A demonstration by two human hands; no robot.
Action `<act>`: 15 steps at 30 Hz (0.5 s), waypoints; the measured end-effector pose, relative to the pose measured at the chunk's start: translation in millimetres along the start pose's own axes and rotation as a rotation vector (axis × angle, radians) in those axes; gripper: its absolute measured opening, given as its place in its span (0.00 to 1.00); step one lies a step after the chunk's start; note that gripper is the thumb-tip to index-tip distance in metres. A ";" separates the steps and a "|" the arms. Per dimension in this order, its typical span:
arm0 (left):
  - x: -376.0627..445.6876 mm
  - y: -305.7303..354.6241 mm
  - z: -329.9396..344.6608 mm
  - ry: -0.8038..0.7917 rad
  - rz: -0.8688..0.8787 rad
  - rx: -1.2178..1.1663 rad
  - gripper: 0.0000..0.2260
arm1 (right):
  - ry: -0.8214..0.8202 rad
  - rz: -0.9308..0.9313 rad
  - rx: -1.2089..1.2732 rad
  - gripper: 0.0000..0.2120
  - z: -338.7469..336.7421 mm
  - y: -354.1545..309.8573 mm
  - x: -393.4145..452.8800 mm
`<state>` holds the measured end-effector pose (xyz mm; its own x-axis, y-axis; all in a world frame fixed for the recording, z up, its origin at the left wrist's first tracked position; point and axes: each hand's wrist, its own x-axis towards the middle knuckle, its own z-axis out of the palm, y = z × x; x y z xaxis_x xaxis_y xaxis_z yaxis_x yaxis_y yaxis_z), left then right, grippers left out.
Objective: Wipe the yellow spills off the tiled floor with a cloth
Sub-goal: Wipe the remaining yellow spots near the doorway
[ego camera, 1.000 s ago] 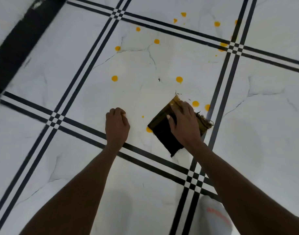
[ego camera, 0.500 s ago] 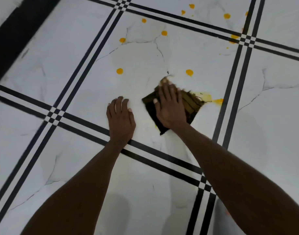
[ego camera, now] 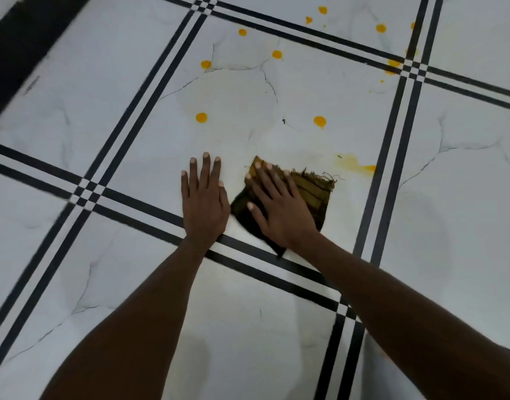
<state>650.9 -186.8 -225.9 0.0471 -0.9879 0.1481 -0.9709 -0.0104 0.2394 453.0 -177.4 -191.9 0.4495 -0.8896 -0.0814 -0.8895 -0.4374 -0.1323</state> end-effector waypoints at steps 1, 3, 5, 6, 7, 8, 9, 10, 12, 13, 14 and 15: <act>-0.4 -1.1 -1.4 -0.008 0.002 -0.001 0.25 | -0.028 -0.094 -0.003 0.30 -1.0 9.1 -20.7; -0.4 0.8 -0.7 -0.006 -0.011 0.013 0.25 | -0.043 -0.124 0.008 0.31 -5.4 49.5 -31.9; 0.5 3.1 -0.1 -0.028 -0.022 0.009 0.25 | 0.039 0.116 0.026 0.31 -10.8 89.5 -10.3; 0.1 3.8 0.8 -0.032 -0.025 0.005 0.25 | 0.089 0.275 0.035 0.31 -13.1 100.9 7.1; -0.2 3.6 1.3 -0.032 -0.021 0.011 0.25 | 0.125 0.389 0.044 0.31 -12.1 99.4 24.0; 0.2 3.0 1.0 -0.028 -0.015 0.015 0.25 | 0.135 0.420 0.043 0.30 -11.0 86.7 37.6; 0.4 2.4 1.3 -0.025 -0.009 0.009 0.25 | 0.128 0.370 0.031 0.30 -10.7 68.8 43.0; 1.5 -0.3 1.1 -0.023 -0.002 -0.004 0.25 | 0.090 0.256 0.027 0.30 -8.8 49.7 38.2; 0.3 0.0 -0.7 -0.023 -0.004 -0.033 0.25 | 0.016 -0.005 -0.009 0.30 -3.7 35.8 -3.8; 0.4 0.8 -0.9 -0.032 -0.007 -0.043 0.25 | -0.006 -0.081 -0.023 0.31 -4.2 44.9 -26.4; 1.5 1.3 -1.8 -0.043 -0.013 -0.052 0.26 | -0.019 -0.120 -0.014 0.31 -6.7 61.7 -44.1; 2.1 2.1 -2.8 -0.055 -0.019 -0.057 0.28 | -0.030 -0.111 -0.001 0.32 -9.7 84.4 -56.0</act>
<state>649.5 -188.5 -222.4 0.0511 -0.9946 0.0900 -0.9548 -0.0222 0.2963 351.9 -165.8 -188.9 0.5474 -0.8314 -0.0961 -0.8342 -0.5329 -0.1417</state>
